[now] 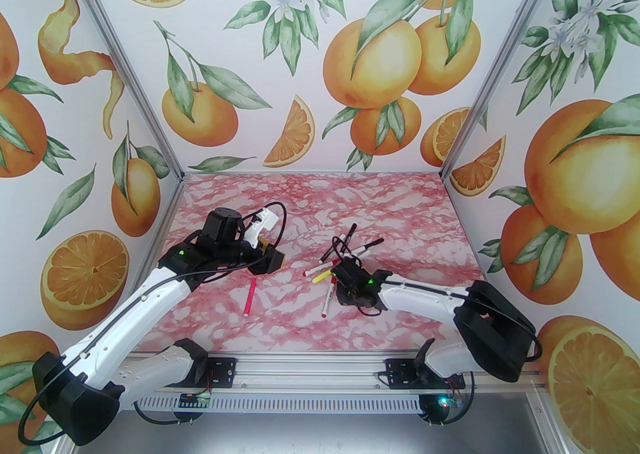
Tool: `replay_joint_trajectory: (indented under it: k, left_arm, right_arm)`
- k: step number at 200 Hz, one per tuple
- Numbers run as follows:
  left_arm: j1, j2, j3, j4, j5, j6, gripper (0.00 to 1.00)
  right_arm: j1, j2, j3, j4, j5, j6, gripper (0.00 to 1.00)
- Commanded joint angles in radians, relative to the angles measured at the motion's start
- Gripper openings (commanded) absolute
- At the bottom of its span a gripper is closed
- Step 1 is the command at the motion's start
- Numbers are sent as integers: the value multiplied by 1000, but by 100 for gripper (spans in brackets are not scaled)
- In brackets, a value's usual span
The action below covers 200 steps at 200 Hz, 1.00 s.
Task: Open the pen caps
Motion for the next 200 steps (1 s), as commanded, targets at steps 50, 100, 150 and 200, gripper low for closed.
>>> replay_joint_trajectory:
  k: [50,100,150,200]
  left_arm:
    - [-137,160,35,-7,-105,-17,59]
    - [-236,484,171,40,-176,-45,57]
    - [-244,796,454,30,-193,-10,55]
    - [-244,1085,759,-72,-261,39,51]
  right_arm:
    - [11,-373,-74,-14,-7,-37,29]
    - [11,-715,-72,-159,8,-81,33]
    - [10,-872,-39,-253,-34,-99,36]
    - [10,-904,-33,-297,-22,-111,38]
